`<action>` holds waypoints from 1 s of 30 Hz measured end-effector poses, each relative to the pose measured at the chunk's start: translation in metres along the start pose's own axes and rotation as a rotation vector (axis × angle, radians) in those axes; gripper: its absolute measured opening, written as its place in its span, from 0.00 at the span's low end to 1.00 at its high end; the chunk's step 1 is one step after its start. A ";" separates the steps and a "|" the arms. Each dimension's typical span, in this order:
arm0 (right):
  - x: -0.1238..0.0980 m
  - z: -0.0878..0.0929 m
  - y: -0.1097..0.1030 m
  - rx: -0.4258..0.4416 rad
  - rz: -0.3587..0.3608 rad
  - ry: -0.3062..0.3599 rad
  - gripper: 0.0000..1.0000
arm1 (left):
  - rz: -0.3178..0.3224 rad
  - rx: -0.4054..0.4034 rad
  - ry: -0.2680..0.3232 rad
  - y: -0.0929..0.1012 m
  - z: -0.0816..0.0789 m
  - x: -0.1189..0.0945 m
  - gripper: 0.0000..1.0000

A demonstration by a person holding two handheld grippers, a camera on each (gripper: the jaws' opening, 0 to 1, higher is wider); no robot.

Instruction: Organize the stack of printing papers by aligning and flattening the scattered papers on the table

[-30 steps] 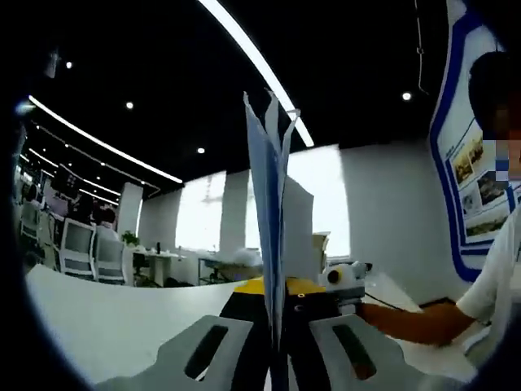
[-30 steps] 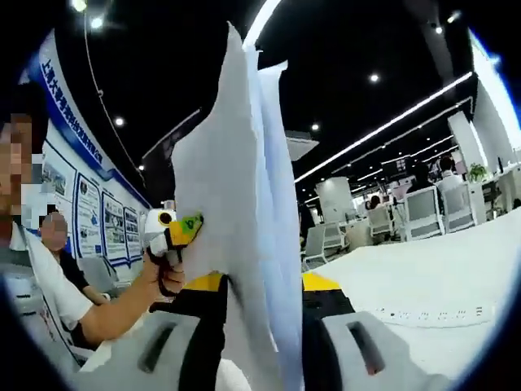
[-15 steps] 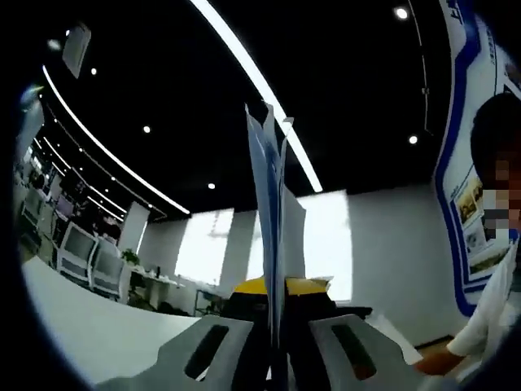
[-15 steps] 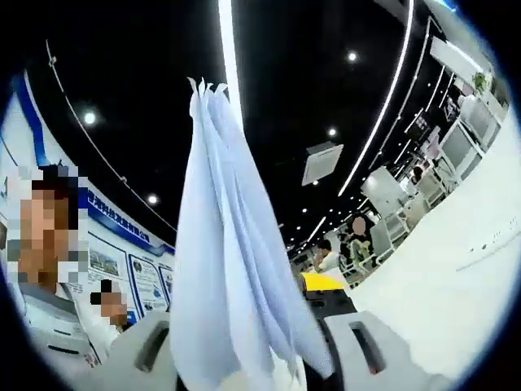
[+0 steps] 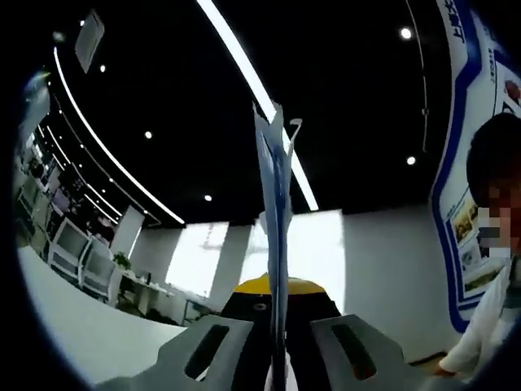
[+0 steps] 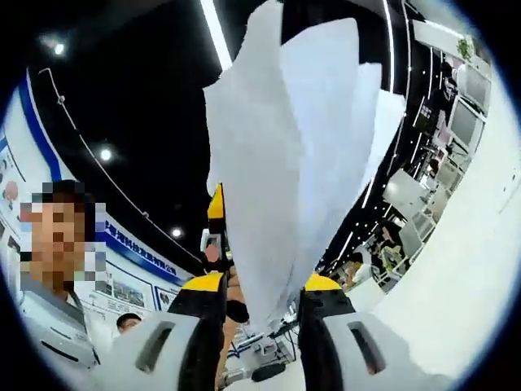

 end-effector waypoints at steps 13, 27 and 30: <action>-0.004 -0.040 -0.017 -0.045 -0.091 0.230 0.28 | 0.088 -0.059 -0.009 0.026 0.012 0.010 0.05; -0.012 -0.059 -0.021 -0.130 -0.078 0.117 0.00 | 0.045 -0.039 -0.030 0.010 0.018 0.007 0.06; -0.017 -0.068 -0.020 -0.196 -0.070 0.022 0.00 | 0.071 0.026 -0.067 0.008 0.019 0.001 0.07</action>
Point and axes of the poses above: the point that each gripper's makers call its tool centre point, and the gripper's own axes: x roughly forward along the fingers, y roughly to its right, z roughly out of its underside, the point moved 5 cm from there along -x, roughly backward along the fingers, and after that the axes turned 10 degrees about -x, right-handed, at the moved point
